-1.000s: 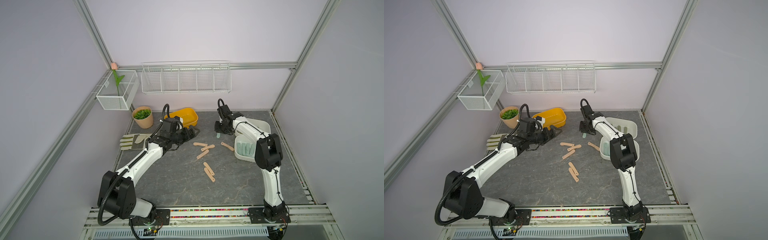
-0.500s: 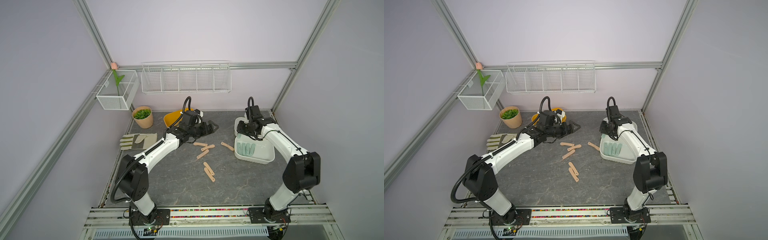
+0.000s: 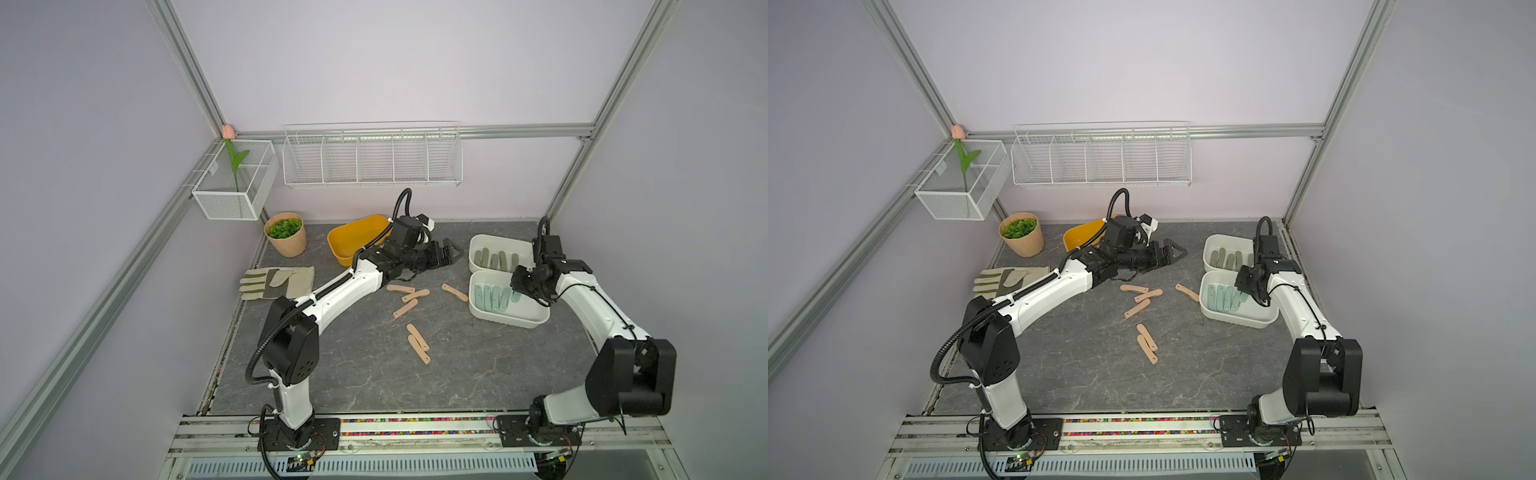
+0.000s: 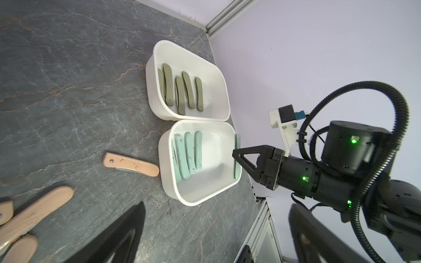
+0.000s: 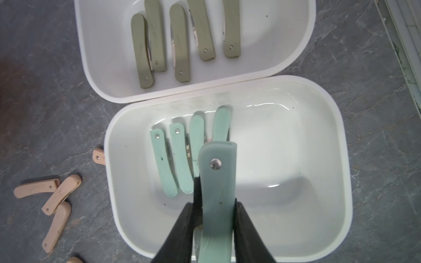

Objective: Place the fruit knives into the storage box by color
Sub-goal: Place the fruit knife in the storage box.

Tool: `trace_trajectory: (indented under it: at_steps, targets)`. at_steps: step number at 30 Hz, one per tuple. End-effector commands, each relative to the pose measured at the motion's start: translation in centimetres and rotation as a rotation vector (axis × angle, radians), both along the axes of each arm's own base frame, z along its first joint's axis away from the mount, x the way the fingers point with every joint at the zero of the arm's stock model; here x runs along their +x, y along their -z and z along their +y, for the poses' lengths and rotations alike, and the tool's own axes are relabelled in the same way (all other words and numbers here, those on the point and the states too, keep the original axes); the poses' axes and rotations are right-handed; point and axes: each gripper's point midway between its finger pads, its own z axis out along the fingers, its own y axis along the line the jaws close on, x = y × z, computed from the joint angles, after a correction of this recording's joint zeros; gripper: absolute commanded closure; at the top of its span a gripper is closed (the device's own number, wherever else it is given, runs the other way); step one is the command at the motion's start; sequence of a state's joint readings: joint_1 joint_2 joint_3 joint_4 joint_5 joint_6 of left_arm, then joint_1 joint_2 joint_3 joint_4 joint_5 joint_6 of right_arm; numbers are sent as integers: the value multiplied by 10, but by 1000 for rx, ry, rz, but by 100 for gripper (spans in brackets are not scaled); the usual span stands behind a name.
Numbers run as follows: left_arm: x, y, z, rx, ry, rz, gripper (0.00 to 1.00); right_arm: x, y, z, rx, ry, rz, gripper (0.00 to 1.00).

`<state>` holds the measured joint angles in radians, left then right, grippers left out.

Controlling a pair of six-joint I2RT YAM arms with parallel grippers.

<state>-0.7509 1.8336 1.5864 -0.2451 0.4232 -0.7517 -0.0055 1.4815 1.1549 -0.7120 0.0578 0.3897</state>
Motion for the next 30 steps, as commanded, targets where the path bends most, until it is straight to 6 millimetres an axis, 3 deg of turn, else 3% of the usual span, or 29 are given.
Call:
trace_trajectory:
  at_steps: [1,11,30]
  targets:
    - [1,-8,-5,-19,14,-4,1,-1,14,-7,-43,-22,43,69]
    - [-2,-10,-7,-24,33,-7,1,5,38,-31,-131,-20,130,70]
    - [-3,-6,-4,-12,28,-2,1,20,80,-36,-149,-38,222,70]
